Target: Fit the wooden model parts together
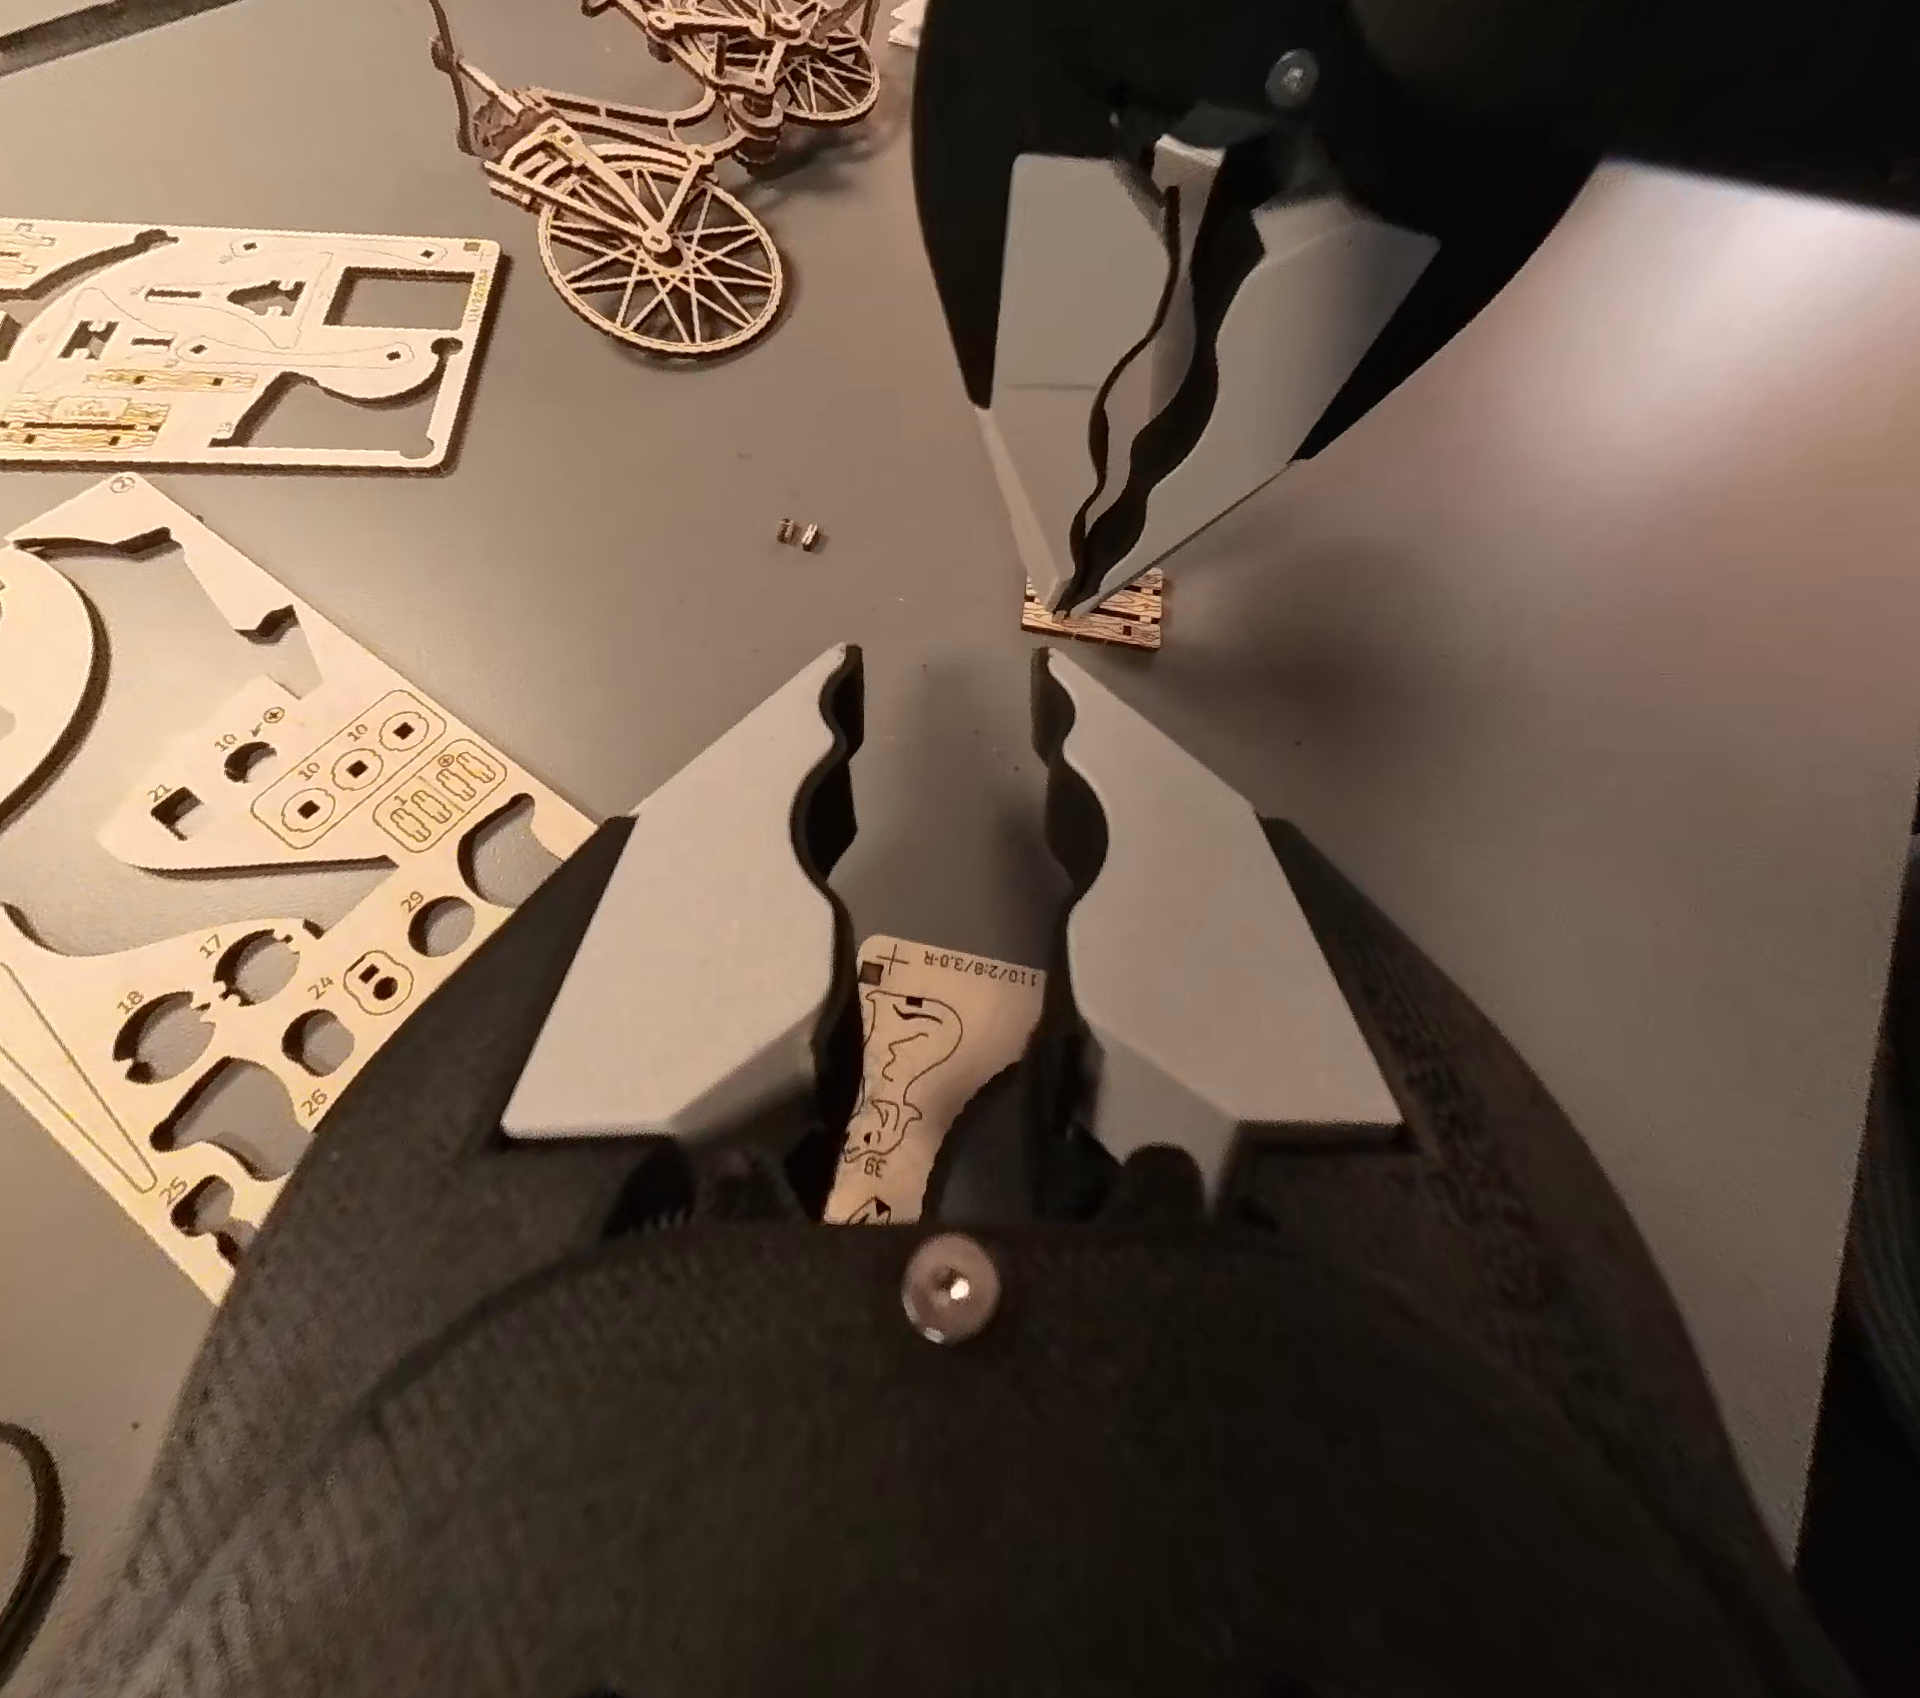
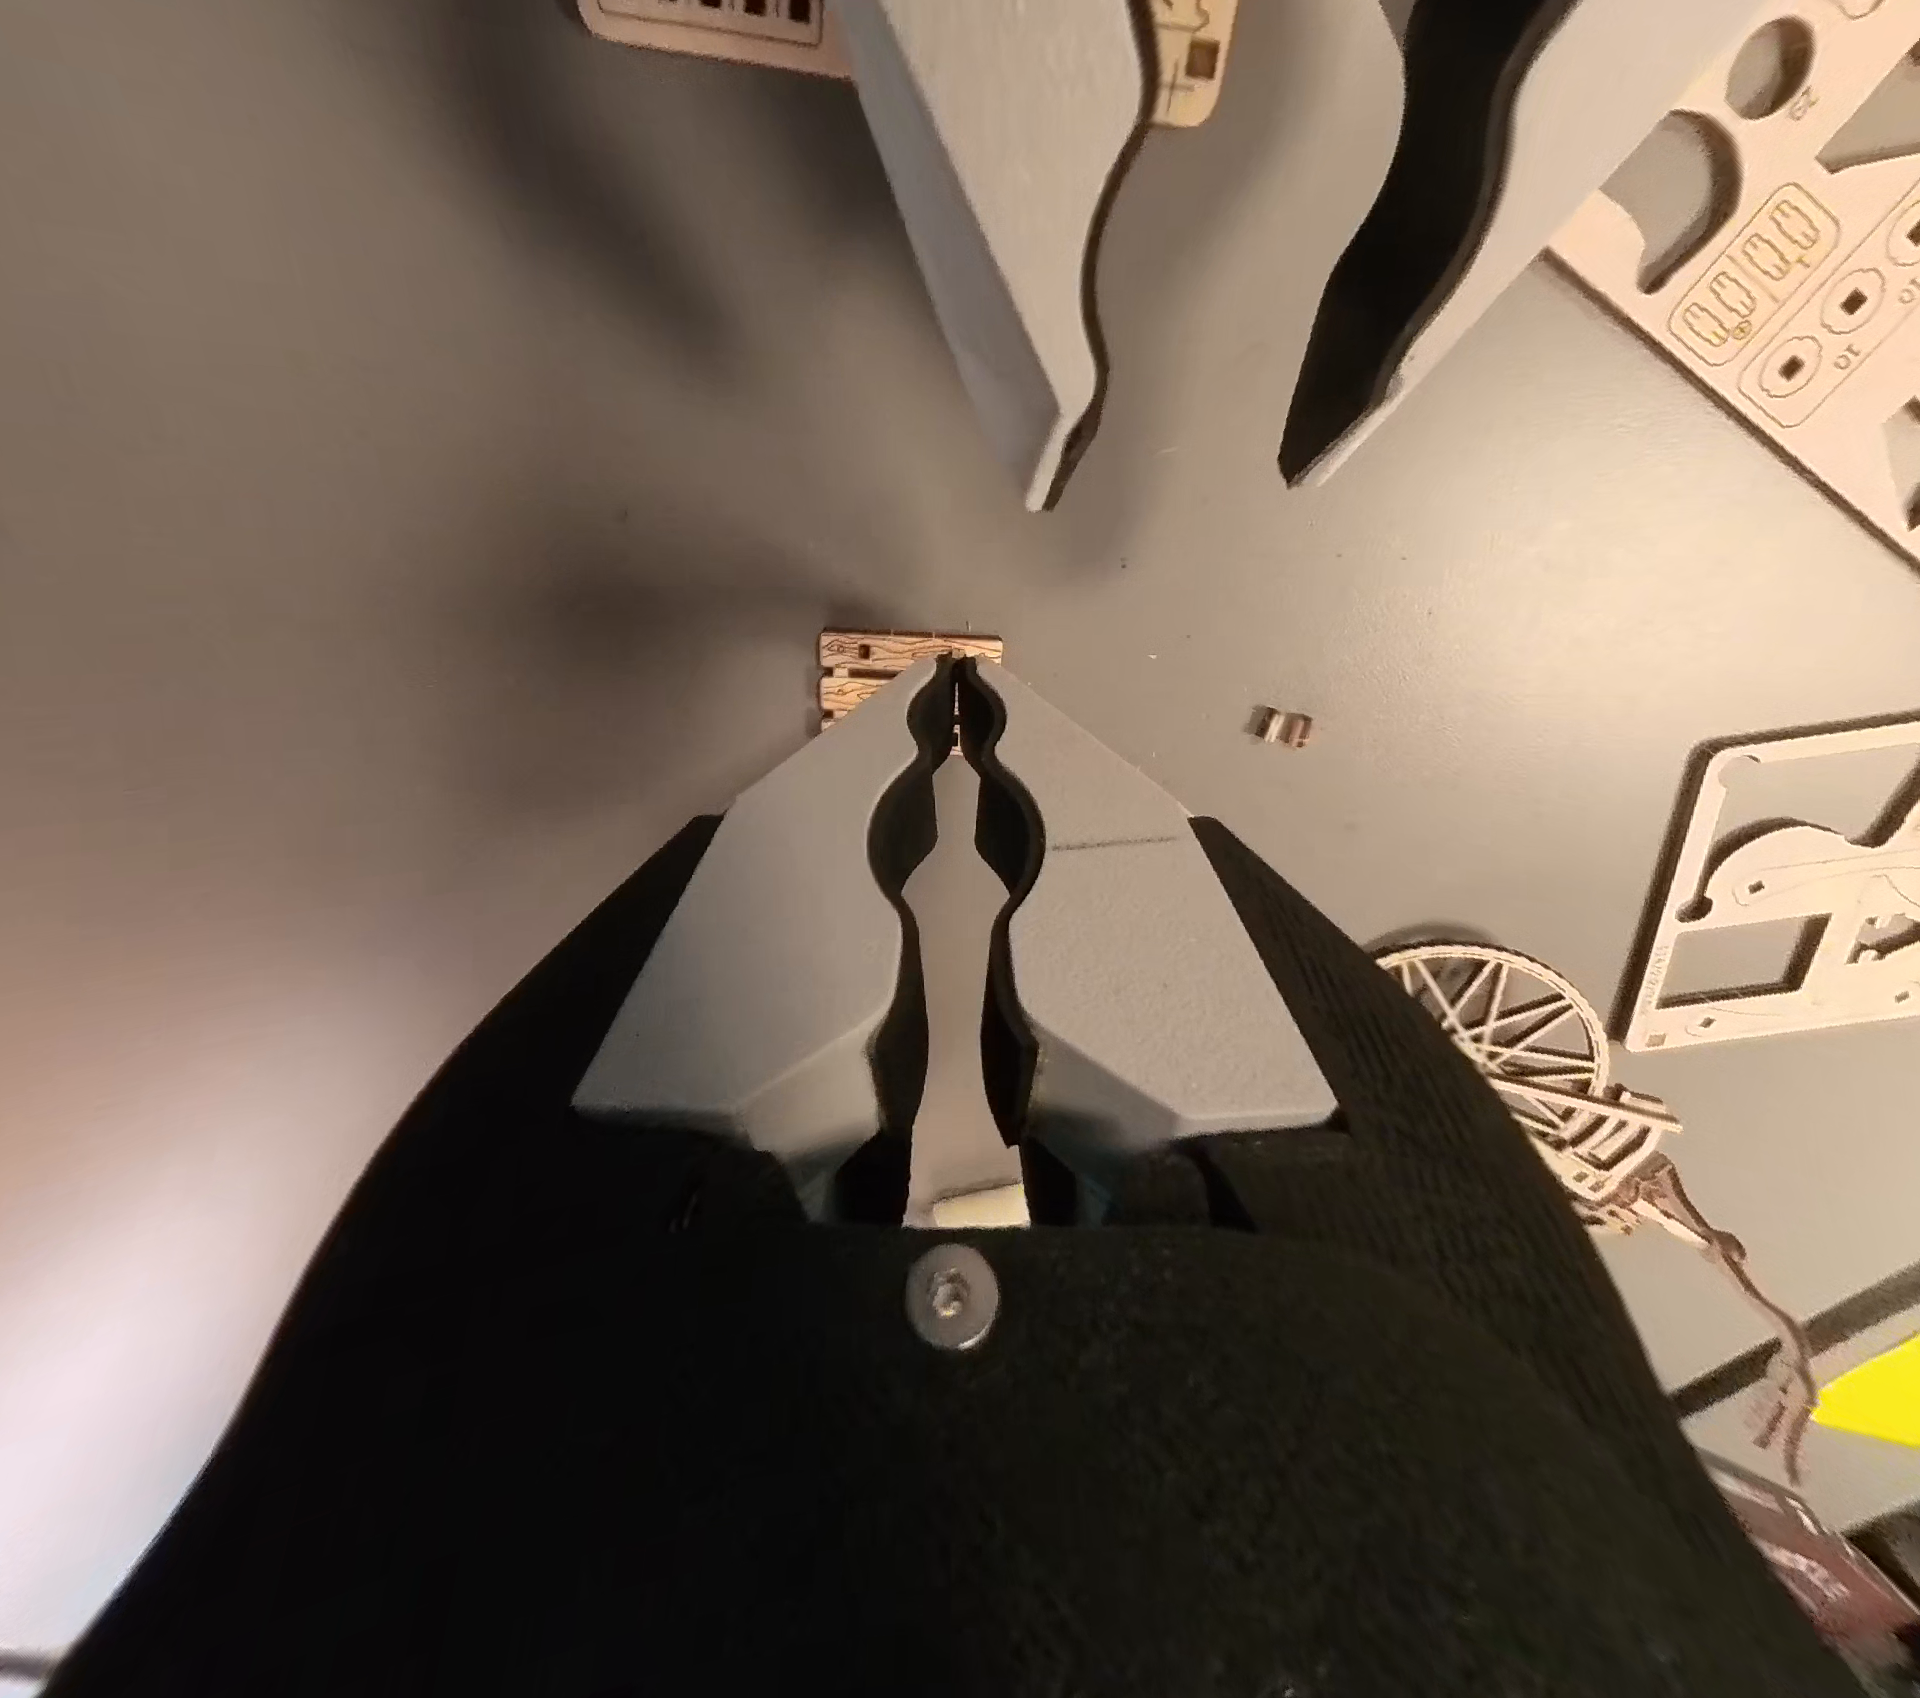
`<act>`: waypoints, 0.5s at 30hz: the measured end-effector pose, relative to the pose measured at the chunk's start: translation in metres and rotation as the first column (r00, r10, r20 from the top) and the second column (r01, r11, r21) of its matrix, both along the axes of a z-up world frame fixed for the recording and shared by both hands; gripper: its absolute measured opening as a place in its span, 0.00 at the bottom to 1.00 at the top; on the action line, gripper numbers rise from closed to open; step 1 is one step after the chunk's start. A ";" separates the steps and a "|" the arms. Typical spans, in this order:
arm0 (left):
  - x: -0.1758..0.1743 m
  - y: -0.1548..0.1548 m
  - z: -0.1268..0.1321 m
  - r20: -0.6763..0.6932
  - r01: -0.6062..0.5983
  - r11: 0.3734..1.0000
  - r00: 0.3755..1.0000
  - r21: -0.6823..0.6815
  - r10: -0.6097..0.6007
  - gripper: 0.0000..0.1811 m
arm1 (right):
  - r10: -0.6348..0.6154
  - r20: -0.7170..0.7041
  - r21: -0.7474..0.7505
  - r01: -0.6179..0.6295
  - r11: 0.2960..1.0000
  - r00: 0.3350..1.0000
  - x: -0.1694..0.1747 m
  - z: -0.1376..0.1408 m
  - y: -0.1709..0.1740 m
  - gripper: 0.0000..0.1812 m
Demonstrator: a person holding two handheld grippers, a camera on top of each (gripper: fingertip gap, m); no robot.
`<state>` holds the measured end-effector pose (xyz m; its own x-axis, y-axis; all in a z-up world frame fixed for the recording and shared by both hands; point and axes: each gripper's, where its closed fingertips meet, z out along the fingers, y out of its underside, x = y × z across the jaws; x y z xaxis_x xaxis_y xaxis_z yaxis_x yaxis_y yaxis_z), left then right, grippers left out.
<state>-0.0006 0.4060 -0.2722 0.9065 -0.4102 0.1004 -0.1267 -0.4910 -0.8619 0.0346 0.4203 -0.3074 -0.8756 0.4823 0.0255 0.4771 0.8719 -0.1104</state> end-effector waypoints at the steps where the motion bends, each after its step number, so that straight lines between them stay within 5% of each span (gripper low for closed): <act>1: 0.000 0.000 0.000 -0.001 -0.003 1.000 1.000 -0.001 0.003 0.17 | -0.007 0.011 -0.002 0.007 1.000 1.000 0.000 0.000 0.000 0.00; 9: -0.015 0.002 0.004 0.025 -0.080 0.997 0.996 0.011 0.080 0.15 | -0.024 0.057 0.030 0.022 0.999 0.998 -0.003 0.000 -0.001 0.00; 15: -0.026 0.003 0.011 0.054 -0.144 0.989 0.988 0.032 0.142 0.14 | -0.168 0.131 0.047 0.163 0.985 0.977 -0.002 0.000 0.000 0.00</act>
